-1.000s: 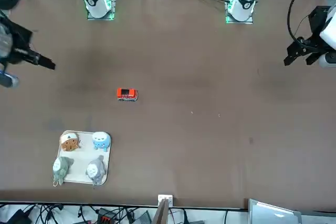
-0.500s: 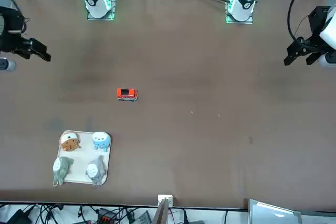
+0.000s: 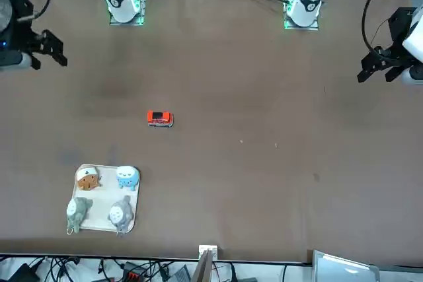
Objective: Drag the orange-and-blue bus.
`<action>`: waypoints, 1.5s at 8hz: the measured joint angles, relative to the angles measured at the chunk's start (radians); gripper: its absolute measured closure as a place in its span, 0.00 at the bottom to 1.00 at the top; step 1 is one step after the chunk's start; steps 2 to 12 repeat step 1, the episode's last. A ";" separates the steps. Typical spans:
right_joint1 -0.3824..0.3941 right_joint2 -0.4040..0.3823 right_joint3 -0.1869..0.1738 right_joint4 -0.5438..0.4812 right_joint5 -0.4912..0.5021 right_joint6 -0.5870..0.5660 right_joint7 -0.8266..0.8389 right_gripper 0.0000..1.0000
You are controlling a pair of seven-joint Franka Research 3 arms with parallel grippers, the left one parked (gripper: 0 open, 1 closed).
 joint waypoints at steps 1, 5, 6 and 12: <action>0.001 -0.007 -0.012 -0.010 0.000 0.003 -0.006 0.00; 0.001 -0.007 -0.012 -0.010 0.000 0.003 -0.006 0.00; 0.001 -0.007 -0.012 -0.010 0.000 0.003 -0.006 0.00; 0.001 -0.007 -0.012 -0.010 0.000 0.003 -0.006 0.00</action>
